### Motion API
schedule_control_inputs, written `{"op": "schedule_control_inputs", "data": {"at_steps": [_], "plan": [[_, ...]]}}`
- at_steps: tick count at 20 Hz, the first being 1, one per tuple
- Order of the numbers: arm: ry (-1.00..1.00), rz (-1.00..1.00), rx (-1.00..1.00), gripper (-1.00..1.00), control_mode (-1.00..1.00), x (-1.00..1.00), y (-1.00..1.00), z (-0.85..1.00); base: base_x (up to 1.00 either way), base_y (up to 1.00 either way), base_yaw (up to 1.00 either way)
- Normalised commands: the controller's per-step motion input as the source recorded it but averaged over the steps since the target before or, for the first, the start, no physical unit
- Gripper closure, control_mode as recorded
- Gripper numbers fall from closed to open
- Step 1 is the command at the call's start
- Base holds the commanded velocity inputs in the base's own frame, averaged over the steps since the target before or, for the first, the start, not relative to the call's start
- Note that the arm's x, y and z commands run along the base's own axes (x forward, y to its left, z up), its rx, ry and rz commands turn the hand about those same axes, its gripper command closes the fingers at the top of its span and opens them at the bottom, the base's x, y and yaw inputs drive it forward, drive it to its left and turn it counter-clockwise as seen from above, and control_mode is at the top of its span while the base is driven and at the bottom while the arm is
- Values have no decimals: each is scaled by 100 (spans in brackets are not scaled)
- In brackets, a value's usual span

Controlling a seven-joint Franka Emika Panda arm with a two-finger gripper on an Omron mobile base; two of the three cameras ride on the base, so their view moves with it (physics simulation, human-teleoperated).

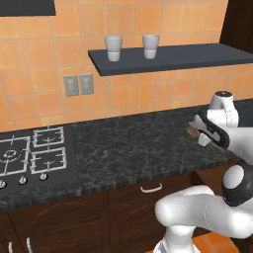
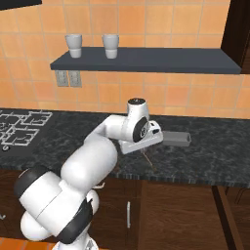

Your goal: Pick the wooden spoon from the drawer and place it on the counter.

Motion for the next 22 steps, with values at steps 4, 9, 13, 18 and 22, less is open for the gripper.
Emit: {"op": "schedule_control_inputs", "data": {"at_steps": [4, 9, 13, 18, 22], "plan": [[1, 5, -3, 100, -100, 99, 39, -79, 0, 0, 0], [0, 9, -7, -100, -100, 61, 8, -97, 0, 0, 0], [-8, 1, -1, -100, -100, -8, 1, 12, 0, 0, 0], [-5, -1, -1, -100, -100, -53, 21, 100, 0, 0, 0], [-16, -2, -11, -100, -100, -81, 41, 100, 0, 0, 0]]}}
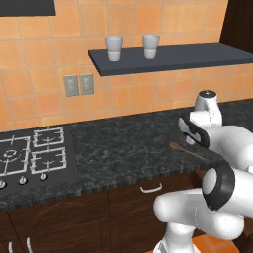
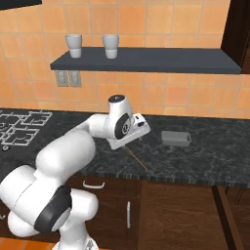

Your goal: Pick the wooden spoon from the drawer and place it on the counter.

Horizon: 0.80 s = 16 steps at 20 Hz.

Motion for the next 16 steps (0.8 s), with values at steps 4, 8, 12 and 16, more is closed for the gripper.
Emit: {"op": "schedule_control_inputs", "data": {"at_steps": [4, 8, 12, 16], "plan": [[-17, -1, -12, -100, -100, -58, 46, 100, 0, 0, 0], [-20, -3, -13, -100, -100, -49, 50, 100, 0, 0, 0], [-32, -5, -20, -100, -100, -22, 58, 100, 0, 0, 0], [-55, -4, -16, -100, -100, -51, 47, 75, 0, 0, 0]]}}
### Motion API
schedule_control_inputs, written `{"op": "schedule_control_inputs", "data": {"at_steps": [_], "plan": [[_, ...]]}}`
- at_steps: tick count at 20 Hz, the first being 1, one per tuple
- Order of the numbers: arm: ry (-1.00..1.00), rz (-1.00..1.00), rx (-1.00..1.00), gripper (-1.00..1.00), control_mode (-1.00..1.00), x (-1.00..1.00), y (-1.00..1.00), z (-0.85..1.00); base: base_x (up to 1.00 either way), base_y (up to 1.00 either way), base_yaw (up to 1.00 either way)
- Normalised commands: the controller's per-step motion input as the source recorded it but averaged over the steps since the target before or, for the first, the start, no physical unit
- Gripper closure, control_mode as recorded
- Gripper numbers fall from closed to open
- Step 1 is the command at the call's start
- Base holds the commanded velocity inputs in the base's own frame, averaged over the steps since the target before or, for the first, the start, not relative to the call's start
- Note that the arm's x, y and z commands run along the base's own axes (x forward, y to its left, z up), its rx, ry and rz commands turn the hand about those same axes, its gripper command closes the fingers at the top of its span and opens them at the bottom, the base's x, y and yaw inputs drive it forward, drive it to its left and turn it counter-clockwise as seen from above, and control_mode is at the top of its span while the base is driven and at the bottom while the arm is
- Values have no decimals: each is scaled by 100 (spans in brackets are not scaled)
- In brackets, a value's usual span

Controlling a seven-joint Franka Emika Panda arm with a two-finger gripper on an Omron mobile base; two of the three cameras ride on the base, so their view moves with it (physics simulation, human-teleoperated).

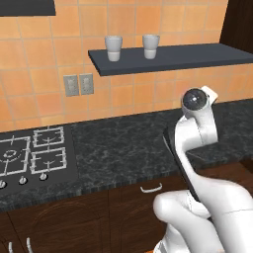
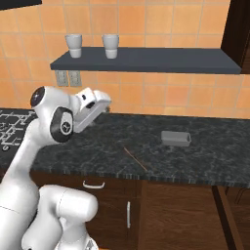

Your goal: Pick the wooden spoon from the drawer and place it on the counter.

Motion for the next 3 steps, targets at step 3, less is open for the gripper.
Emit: {"op": "schedule_control_inputs", "data": {"at_steps": [3], "plan": [[2, 0, 2, -100, -100, 4, 0, 3, 0, 0, 0]]}}
